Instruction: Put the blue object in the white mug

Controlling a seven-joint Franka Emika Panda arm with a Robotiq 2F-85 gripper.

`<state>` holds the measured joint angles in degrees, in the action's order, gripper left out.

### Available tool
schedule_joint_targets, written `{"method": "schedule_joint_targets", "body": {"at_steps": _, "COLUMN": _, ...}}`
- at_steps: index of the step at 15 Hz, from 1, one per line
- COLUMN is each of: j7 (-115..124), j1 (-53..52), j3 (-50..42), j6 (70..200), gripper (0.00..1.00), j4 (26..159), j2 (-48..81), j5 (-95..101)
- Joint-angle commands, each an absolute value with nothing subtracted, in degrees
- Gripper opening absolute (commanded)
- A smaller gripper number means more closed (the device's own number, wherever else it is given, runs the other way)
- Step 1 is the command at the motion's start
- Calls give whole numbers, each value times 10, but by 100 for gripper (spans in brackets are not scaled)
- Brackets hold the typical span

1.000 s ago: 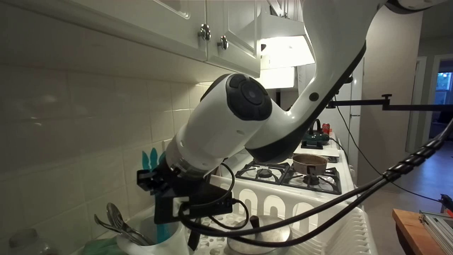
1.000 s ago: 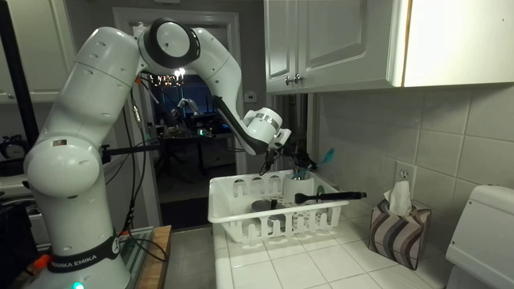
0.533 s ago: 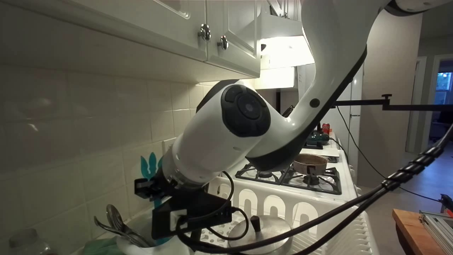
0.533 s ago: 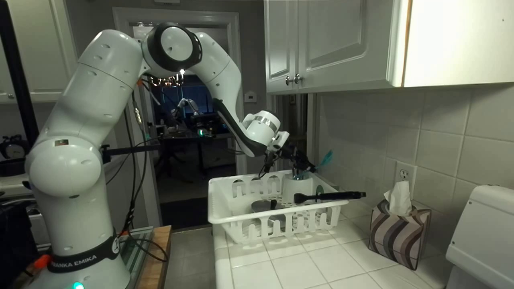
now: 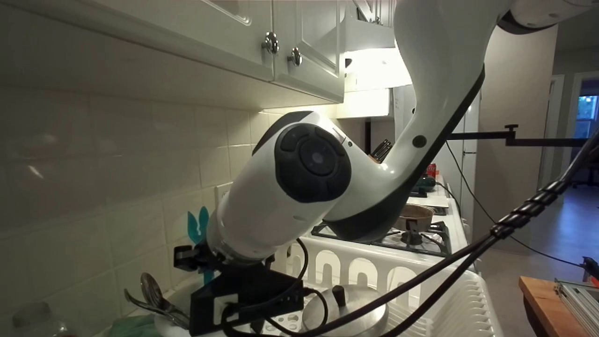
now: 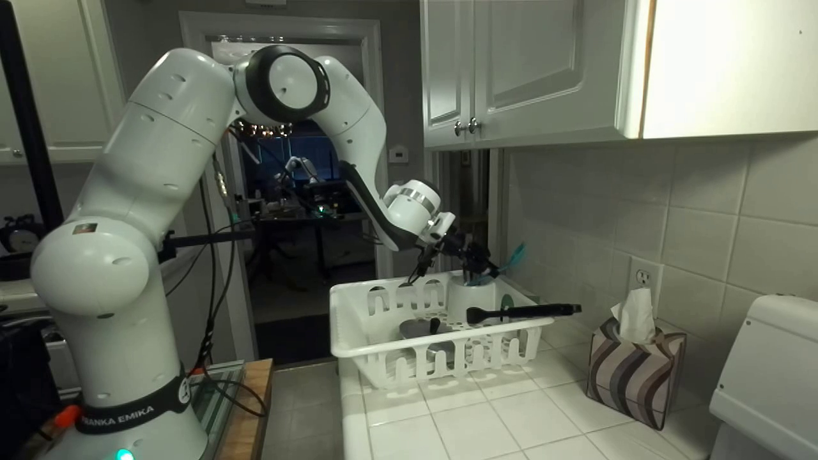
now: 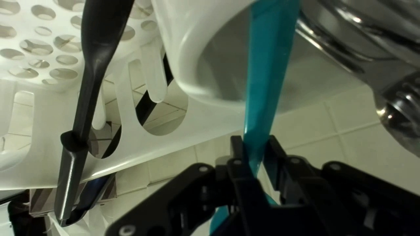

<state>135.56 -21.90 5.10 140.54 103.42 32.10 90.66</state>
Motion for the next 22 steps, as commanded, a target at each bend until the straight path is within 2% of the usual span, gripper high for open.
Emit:
{"method": "schedule_joint_targets", "body": {"at_steps": 1, "j7": 1359, "j1": -205, "j3": 78, "j6": 1384, "gripper": 5, "j4": 1016, "j2": 337, "j5": 922}}
{"method": "schedule_joint_targets", "body": {"at_steps": 2, "j7": 1358, "j1": -204, "j3": 80, "j6": 1381, "gripper": 8, "j4": 1015, "j2": 337, "j5": 921}}
{"method": "schedule_joint_targets", "body": {"at_steps": 3, "j7": 1357, "j1": -202, "j3": 83, "j6": 1380, "gripper": 6, "j4": 1015, "j2": 338, "j5": 922}}
{"method": "schedule_joint_targets", "body": {"at_steps": 4, "j7": 1357, "j1": -202, "j3": 85, "j6": 1378, "gripper": 19, "j4": 1015, "j2": 337, "j5": 921}}
{"method": "schedule_joint_targets", "body": {"at_steps": 5, "j7": 1357, "j1": -201, "j3": 86, "j6": 1378, "gripper": 44, "j4": 1015, "j2": 337, "j5": 921}}
{"method": "schedule_joint_targets", "body": {"at_steps": 6, "j7": 1356, "j1": -200, "j3": 88, "j6": 1378, "gripper": 45, "j4": 1015, "j2": 336, "j5": 920}}
{"method": "schedule_joint_targets", "body": {"at_steps": 14, "j7": 1358, "j1": -197, "j3": 95, "j6": 1381, "gripper": 99, "j4": 1020, "j2": 327, "j5": 922}}
{"method": "schedule_joint_targets", "body": {"at_steps": 20, "j7": 1336, "j1": -179, "j3": 88, "j6": 1394, "gripper": 100, "j4": 1011, "j2": 327, "j5": 937}}
{"method": "schedule_joint_targets", "body": {"at_steps": 21, "j7": 1330, "j1": -176, "j3": 88, "j6": 1395, "gripper": 98, "j4": 1007, "j2": 329, "j5": 939}}
{"method": "schedule_joint_targets", "body": {"at_steps": 22, "j7": 1323, "j1": -174, "j3": 87, "j6": 1394, "gripper": 91, "j4": 1003, "j2": 330, "j5": 941}}
